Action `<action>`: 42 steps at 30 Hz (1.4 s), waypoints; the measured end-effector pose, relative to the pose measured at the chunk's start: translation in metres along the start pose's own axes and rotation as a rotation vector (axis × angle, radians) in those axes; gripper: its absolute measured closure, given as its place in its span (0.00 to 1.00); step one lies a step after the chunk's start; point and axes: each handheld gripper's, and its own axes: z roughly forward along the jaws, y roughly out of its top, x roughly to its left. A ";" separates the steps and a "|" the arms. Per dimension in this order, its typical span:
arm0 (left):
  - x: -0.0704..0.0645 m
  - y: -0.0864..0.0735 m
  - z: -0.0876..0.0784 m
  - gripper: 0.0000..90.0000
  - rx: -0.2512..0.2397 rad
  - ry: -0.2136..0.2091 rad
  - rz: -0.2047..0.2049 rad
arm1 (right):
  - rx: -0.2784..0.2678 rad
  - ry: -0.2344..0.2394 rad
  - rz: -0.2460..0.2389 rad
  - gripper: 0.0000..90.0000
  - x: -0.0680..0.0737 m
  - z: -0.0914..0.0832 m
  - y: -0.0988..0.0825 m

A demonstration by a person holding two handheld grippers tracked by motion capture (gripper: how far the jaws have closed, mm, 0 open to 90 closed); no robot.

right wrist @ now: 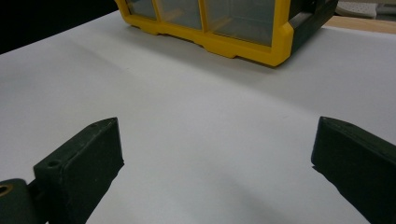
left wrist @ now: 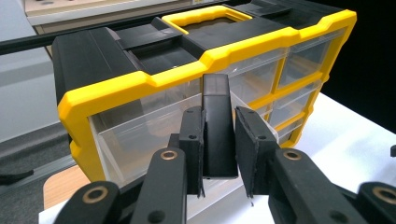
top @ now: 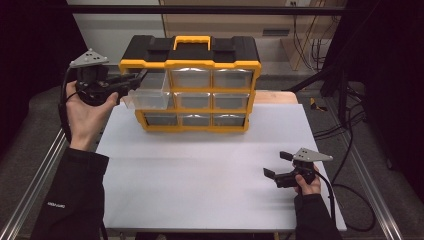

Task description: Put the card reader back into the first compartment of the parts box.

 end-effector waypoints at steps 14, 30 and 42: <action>0.006 0.002 0.013 0.81 0.018 0.011 0.007 | 0.000 0.000 0.000 0.03 0.000 0.000 0.000; 0.017 -0.001 0.022 0.81 0.047 0.037 0.002 | 0.001 0.000 0.001 0.03 0.000 0.000 0.000; 0.021 -0.005 0.026 0.81 0.062 0.039 -0.004 | -0.002 0.000 0.000 0.03 0.000 0.000 0.000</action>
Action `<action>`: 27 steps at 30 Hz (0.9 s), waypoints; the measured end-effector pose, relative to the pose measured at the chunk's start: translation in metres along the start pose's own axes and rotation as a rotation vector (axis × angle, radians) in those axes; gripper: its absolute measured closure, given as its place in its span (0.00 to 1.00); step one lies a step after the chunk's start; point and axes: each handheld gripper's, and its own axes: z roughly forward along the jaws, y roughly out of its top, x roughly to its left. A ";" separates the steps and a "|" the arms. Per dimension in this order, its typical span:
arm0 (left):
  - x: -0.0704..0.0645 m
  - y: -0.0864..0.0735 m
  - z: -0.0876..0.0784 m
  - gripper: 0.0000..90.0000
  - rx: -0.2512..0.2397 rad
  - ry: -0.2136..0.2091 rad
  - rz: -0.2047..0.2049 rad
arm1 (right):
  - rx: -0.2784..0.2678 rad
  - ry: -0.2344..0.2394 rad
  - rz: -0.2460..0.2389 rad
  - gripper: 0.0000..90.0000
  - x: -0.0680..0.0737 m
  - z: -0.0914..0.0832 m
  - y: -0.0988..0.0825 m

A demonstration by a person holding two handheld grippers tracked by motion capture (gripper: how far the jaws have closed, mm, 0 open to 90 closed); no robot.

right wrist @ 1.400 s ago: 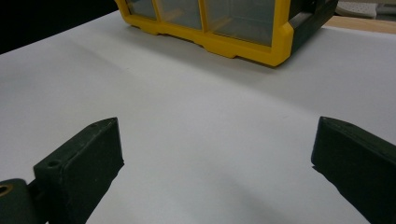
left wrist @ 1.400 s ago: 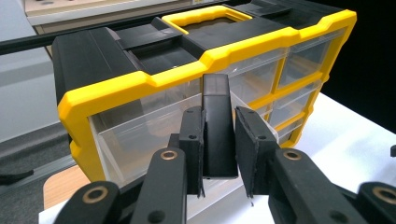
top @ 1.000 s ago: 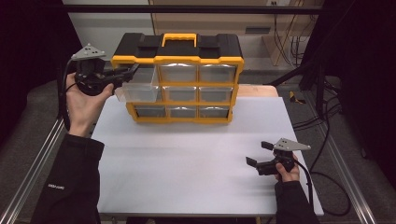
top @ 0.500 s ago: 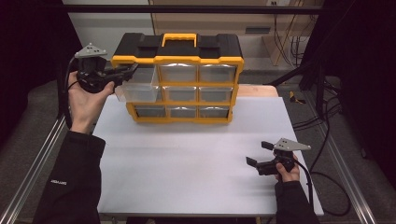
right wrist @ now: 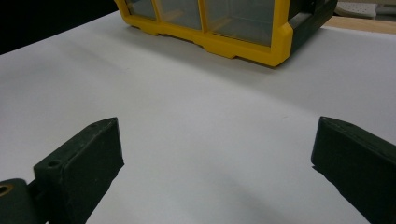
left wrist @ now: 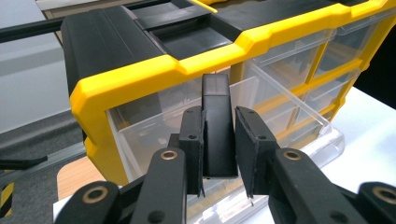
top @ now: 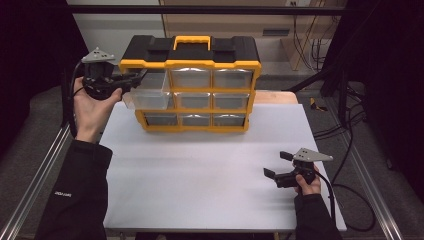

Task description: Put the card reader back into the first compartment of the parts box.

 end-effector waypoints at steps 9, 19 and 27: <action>0.002 -0.003 0.003 0.81 0.013 0.001 -0.011 | 0.002 0.000 0.002 0.03 0.000 0.000 0.000; -0.001 -0.003 0.007 0.81 0.028 -0.001 -0.003 | 0.000 -0.001 0.000 0.03 0.000 0.000 0.000; 0.000 -0.005 0.009 0.80 0.031 -0.001 -0.012 | 0.000 -0.001 0.000 0.03 0.000 0.000 0.000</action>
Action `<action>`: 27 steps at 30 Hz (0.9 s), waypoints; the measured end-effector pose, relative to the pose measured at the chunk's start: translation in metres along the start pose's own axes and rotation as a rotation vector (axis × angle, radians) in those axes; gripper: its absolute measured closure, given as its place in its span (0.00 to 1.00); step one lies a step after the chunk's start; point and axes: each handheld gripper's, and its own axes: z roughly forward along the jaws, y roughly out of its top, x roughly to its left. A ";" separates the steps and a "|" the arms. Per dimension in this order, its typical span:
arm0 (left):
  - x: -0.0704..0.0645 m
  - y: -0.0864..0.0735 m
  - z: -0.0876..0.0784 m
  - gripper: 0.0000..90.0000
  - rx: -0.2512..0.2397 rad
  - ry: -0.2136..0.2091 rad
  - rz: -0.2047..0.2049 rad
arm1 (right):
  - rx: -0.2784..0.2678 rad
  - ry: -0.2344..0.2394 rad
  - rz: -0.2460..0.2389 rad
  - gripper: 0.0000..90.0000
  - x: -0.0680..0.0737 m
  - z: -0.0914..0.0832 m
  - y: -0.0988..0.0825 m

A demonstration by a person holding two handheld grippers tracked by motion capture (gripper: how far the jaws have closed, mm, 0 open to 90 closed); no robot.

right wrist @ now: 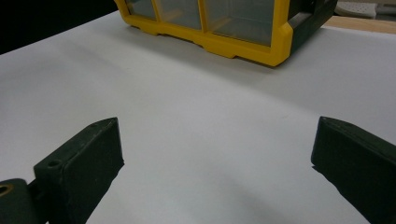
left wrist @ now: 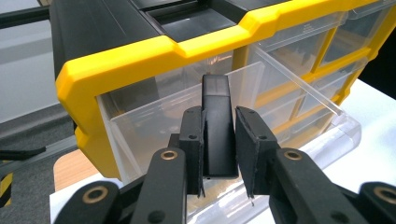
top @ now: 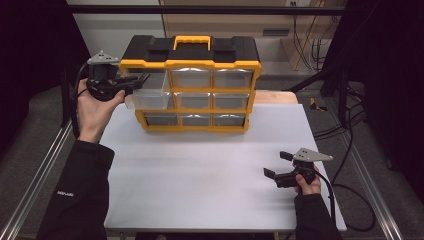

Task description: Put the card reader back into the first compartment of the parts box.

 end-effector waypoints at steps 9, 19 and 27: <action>0.002 0.000 -0.006 0.67 -0.047 0.014 -0.003 | 0.001 0.001 0.002 0.03 0.000 0.000 0.000; -0.004 -0.001 -0.017 0.43 -0.126 0.005 -0.001 | 0.000 0.001 0.002 0.03 0.000 0.000 0.000; -0.009 -0.005 -0.025 0.30 -0.176 -0.013 -0.001 | 0.000 0.001 0.002 0.03 0.000 0.000 0.000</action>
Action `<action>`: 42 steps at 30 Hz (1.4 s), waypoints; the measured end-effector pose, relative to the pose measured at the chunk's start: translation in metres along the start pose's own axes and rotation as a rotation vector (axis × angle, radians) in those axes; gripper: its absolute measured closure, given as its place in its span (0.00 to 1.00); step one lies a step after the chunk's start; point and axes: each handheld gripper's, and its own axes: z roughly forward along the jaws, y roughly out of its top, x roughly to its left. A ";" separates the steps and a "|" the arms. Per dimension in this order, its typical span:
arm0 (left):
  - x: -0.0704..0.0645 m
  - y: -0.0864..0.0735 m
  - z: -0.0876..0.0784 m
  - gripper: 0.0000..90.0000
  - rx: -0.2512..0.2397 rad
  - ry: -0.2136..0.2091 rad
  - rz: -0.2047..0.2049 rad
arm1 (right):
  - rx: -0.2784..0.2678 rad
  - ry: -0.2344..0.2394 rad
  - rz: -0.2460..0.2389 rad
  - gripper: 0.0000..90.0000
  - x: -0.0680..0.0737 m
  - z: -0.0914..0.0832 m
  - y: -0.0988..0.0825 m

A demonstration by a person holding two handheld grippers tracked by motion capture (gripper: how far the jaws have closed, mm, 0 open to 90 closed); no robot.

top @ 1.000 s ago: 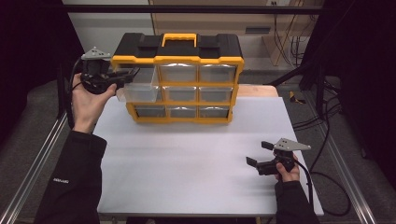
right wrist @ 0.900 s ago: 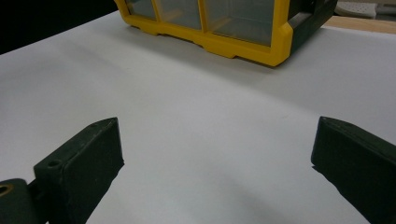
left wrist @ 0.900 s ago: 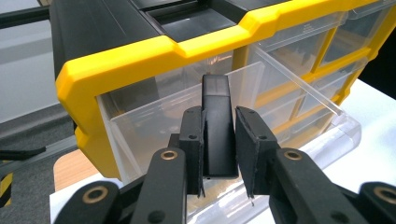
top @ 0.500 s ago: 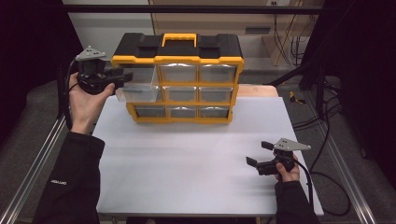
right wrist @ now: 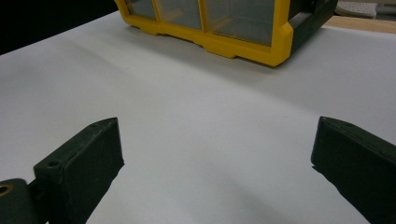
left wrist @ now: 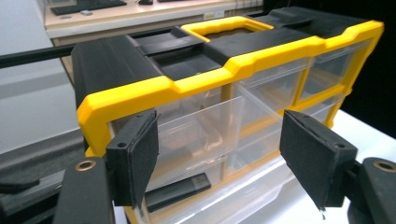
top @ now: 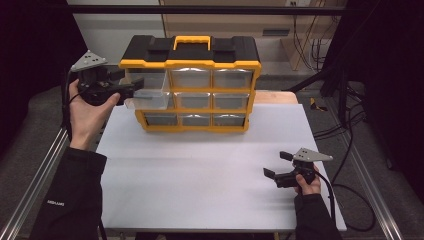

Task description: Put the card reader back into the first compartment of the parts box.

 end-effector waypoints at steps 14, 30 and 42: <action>-0.009 -0.007 -0.011 0.09 -0.031 -0.017 -0.015 | 0.001 -0.001 -0.001 0.03 0.000 0.000 0.000; -0.016 -0.023 -0.019 0.00 -0.021 -0.023 0.004 | 0.000 0.001 0.000 0.03 0.000 0.000 0.000; -0.020 -0.035 -0.020 0.00 -0.017 -0.018 0.017 | 0.002 -0.001 0.003 0.03 0.000 0.000 0.000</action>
